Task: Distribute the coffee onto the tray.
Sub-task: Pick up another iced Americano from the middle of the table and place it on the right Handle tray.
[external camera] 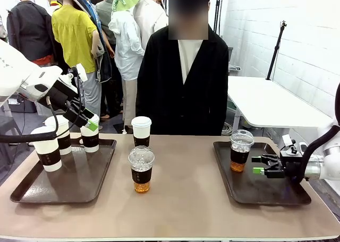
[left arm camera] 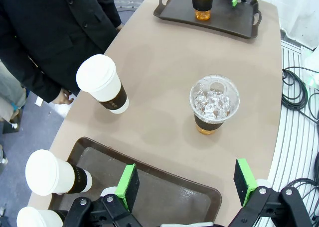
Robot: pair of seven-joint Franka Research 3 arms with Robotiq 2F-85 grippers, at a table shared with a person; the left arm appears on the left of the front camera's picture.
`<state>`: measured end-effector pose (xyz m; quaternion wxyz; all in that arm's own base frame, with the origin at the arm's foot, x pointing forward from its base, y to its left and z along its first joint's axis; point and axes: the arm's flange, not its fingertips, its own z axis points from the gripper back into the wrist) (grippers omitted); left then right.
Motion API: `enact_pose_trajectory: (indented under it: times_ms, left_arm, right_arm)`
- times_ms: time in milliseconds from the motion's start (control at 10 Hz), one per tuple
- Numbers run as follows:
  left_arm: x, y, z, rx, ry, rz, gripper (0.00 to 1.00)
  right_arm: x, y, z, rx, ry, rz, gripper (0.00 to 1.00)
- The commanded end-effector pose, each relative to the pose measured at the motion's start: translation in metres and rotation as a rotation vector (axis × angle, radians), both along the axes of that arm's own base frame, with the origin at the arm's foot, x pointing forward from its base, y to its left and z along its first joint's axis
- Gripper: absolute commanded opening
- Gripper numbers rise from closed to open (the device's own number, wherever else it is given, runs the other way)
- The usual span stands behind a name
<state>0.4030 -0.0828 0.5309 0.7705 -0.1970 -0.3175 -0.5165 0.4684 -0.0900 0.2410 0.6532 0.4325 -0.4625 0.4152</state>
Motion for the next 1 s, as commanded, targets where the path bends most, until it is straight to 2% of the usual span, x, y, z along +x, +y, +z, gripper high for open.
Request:
enact_pose_trajectory:
  times_ms: [0, 500, 900]
  left_arm:
    - [0.002, 0.002, -0.001, -0.019, -0.009, -0.020, 1.00]
    - [0.002, 0.002, -0.001, -0.019, -0.009, -0.020, 1.00]
    - [0.002, 0.002, -0.001, -0.019, -0.009, -0.020, 1.00]
  right_arm:
    - [-0.022, 0.007, 0.009, -0.045, -0.010, 0.019, 1.00]
    - [-0.052, 0.046, 0.016, -0.046, -0.011, 0.113, 1.00]
    - [-0.066, 0.088, 0.014, -0.038, -0.049, 0.142, 1.00]
